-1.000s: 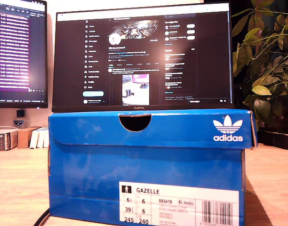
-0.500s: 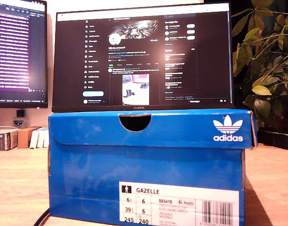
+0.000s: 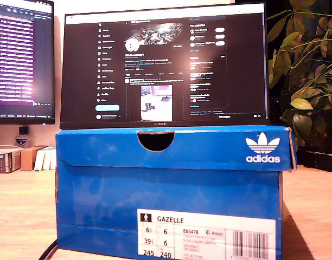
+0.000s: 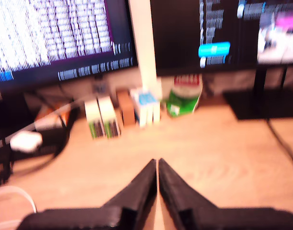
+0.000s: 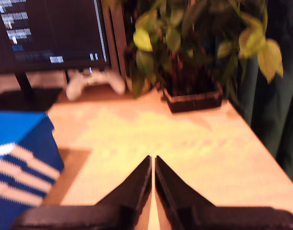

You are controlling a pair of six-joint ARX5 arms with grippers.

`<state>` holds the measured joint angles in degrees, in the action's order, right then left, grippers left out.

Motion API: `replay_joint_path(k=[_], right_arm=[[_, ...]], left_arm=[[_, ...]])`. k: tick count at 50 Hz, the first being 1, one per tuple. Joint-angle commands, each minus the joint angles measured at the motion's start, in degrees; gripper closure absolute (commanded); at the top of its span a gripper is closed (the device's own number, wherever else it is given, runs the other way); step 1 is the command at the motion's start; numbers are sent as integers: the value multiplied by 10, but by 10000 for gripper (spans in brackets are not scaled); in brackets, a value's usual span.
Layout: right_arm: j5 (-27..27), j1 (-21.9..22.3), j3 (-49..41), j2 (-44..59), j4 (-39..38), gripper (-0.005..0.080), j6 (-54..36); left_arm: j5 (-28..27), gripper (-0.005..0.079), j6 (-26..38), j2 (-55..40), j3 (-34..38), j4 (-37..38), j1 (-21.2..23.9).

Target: Close the blue shoebox by pushing the lid with your left arm and holding the box in place with your right arm

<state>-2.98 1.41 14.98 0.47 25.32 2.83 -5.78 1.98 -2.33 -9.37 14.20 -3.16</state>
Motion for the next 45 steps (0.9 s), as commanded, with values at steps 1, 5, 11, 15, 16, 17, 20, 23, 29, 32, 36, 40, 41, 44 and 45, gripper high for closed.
replay_joint_path(k=[1, 5, 11, 15, 16, 17, 20, 23, 29, 32, 36, 40, 41, 44, 45], right_arm=[[1, -3, -39, -3, -8, 763, -3], [1, -3, -59, -3, -20, 763, -2], [4, -3, -77, -3, -28, 763, -3], [6, -6, -86, -3, -39, 763, -3], [7, -7, -89, -3, -42, 763, -3], [9, -8, -91, -3, -45, 763, -3], [11, -13, -102, -3, -56, 763, -3], [11, -19, -110, -3, -59, 763, -3], [11, -31, -110, -3, -62, 763, -18], [11, -35, -111, -4, -62, 763, -24], [11, -38, -111, -3, -62, 763, -29], [10, -38, -111, -3, -62, 763, -29], [9, -38, -111, -3, -61, 763, -29], [9, -38, -112, -3, -61, 763, -29], [9, -38, -112, -3, -61, 763, -30]], left_arm=[[3, 759, -1, 2, 16, -14, 5], [4, 759, -5, 2, 28, -22, 9], [17, 759, -5, 2, 37, -24, 17], [27, 759, -5, 2, 46, -38, 22], [28, 759, -5, 2, 49, -41, 24], [31, 759, -5, 2, 53, -44, 25], [33, 759, -5, 2, 64, -54, 30], [40, 759, -5, 2, 71, -56, 34], [52, 759, -5, 2, 79, -58, 42], [54, 759, -5, 2, 85, -59, 45], [56, 759, -5, 2, 101, -72, 49], [63, 759, -4, 2, 108, -64, 53], [63, 759, -3, 2, 108, -63, 54], [63, 759, -3, 2, 108, -66, 56], [63, 759, -3, 2, 108, -68, 57]])
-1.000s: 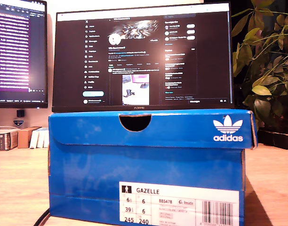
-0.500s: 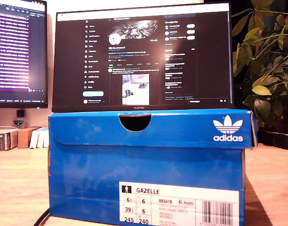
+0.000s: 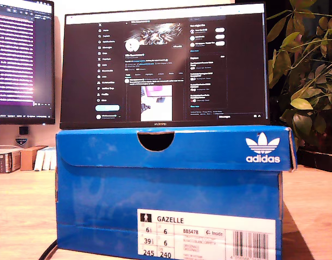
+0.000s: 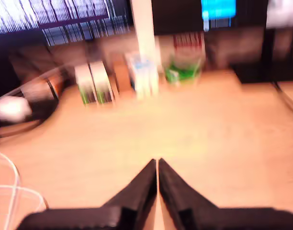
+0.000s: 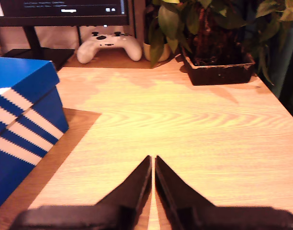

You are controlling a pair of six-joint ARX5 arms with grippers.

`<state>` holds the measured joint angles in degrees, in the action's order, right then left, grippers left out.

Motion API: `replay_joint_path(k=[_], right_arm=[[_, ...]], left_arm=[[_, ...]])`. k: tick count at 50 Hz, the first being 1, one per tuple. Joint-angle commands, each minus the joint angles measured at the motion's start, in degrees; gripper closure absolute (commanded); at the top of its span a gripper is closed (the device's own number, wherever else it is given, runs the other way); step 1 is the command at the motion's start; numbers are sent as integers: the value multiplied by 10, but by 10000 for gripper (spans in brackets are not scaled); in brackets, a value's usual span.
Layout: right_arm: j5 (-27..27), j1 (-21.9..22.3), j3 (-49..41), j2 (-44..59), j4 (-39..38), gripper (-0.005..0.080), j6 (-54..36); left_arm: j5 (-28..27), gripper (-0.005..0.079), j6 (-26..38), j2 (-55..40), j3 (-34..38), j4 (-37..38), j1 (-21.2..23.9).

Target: Close the blue shoebox by pushing the lid with your left arm and holding the box in place with your right arm

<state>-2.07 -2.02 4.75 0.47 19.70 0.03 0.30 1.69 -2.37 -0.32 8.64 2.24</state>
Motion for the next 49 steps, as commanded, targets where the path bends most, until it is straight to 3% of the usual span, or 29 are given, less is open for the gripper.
replay_joint_path(k=[1, 49], right_arm=[[0, -4, -9, -3, -5, 763, -2], [0, -9, -9, -3, -6, 763, -1]], left_arm=[[2, 759, 0, 3, 18, -13, 4], [2, 759, -2, 2, 18, 29, 8]])
